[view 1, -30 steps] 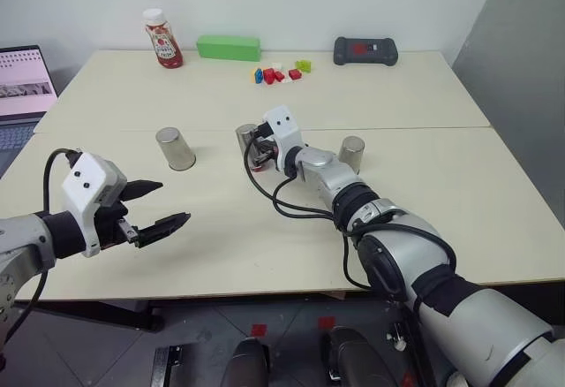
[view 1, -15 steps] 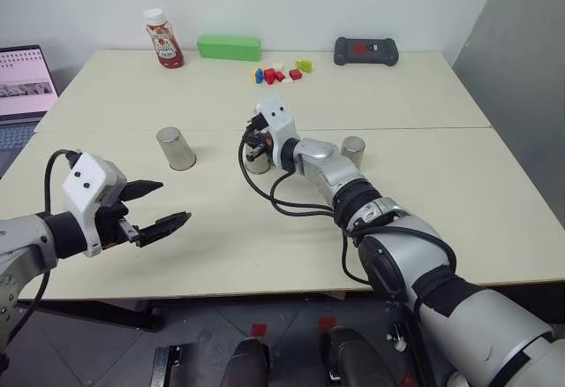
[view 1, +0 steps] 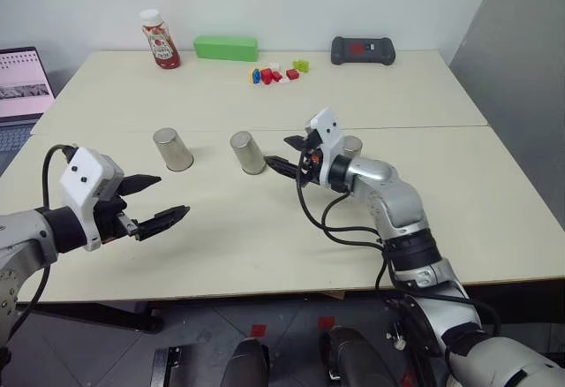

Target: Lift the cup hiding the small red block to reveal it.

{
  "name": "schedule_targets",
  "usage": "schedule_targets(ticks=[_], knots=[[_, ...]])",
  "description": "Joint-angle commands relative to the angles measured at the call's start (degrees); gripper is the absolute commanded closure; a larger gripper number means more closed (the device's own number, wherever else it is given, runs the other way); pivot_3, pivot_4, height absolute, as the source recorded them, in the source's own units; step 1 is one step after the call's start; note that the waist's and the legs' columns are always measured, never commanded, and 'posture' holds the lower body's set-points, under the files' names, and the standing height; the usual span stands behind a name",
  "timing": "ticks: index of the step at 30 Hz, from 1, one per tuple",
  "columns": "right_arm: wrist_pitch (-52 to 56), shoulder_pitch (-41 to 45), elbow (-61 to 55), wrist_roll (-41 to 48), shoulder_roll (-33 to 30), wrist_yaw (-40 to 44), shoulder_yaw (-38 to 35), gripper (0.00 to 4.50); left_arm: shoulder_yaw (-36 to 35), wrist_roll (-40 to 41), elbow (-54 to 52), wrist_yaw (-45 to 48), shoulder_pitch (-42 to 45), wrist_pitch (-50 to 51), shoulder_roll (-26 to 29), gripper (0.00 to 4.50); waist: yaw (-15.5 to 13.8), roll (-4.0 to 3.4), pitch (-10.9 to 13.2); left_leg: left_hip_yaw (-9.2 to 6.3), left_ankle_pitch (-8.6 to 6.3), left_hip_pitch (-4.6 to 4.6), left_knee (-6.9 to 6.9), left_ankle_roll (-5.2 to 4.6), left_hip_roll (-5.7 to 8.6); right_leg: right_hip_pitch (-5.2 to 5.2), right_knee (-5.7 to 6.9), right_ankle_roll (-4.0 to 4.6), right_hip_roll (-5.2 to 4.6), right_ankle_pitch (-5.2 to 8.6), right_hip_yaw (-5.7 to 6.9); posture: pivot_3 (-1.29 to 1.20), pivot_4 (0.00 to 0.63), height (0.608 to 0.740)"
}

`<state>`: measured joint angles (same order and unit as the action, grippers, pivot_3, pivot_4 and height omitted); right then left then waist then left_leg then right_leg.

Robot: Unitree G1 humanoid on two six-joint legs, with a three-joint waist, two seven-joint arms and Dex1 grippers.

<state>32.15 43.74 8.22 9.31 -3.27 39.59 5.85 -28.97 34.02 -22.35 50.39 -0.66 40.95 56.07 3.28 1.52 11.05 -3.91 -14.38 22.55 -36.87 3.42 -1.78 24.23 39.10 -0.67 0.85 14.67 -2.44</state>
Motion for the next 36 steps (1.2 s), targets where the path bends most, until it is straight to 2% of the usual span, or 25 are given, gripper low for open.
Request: schedule_targets(ticks=[1,10,14,19,23,28,36], knots=[[5.2,-4.7,-10.6,2.5,-3.9,0.5,0.5,0.05,-0.8,-0.7,0.3,-0.9,0.4,-1.0,-0.1,0.0,-0.1,0.0,0.0,0.01,0.0,-0.01,-0.02,0.0,0.01,-0.03,0.0,-0.21,0.0,0.12,-0.01,0.0,0.15,0.74],[12.9,-11.9,-24.1,9.3,-11.7,4.2,1.0,0.05,0.8,-1.5,0.7,-2.5,1.6,-1.9,-1.1,0.0,-0.2,0.01,0.0,0.05,0.0,0.0,-0.05,0.0,0.04,-0.06,-0.04,-0.24,-0.01,0.14,-0.05,0.0,0.15,0.74],[16.4,-13.9,-29.5,14.0,-14.4,6.0,0.6,0.05,4.5,-1.7,2.6,-3.8,6.2,-1.9,-2.6,0.0,-0.3,0.02,0.0,0.05,0.0,-0.01,-0.05,0.0,0.04,-0.06,-0.05,-0.25,-0.01,0.14,-0.04,0.0,0.15,0.74],[16.5,-14.9,-30.7,13.8,-15.9,3.2,0.5,0.05,10.1,-4.9,7.0,-4.4,11.7,-3.7,-3.0,0.0,-0.4,0.04,0.0,0.05,0.0,-0.03,-0.1,0.0,0.07,-0.1,-0.04,-0.28,-0.01,0.13,-0.05,0.0,0.15,0.74],[16.7,-16.2,-32.5,14.6,-17.9,2.5,-0.6,0.05,17.2,-10.0,13.5,-7.5,19.6,-5.7,-6.1,0.0,-0.7,0.04,0.0,0.05,0.0,-0.02,-0.09,0.0,0.08,-0.1,-0.05,-0.28,0.0,0.13,-0.03,0.0,0.15,0.74],[20.6,-18.5,-38.6,19.2,-21.4,2.4,-3.5,0.05,25.2,-16.2,24.2,-9.4,30.2,-10.3,-12.7,0.0,-1.4,0.05,0.0,0.05,0.0,0.08,-0.1,0.0,0.11,-0.09,-0.1,-0.29,-0.01,0.12,-0.04,0.0,0.15,0.74],[25.6,-20.3,-45.1,23.4,-24.1,-1.7,-5.1,0.05,31.8,-23.0,47.3,-8.1,44.5,-20.4,-22.6,0.0,-1.4,0.07,0.0,0.03,0.01,0.1,-0.15,-0.01,0.13,-0.09,-0.05,-0.3,0.0,0.1,-0.01,0.0,0.15,0.74]])
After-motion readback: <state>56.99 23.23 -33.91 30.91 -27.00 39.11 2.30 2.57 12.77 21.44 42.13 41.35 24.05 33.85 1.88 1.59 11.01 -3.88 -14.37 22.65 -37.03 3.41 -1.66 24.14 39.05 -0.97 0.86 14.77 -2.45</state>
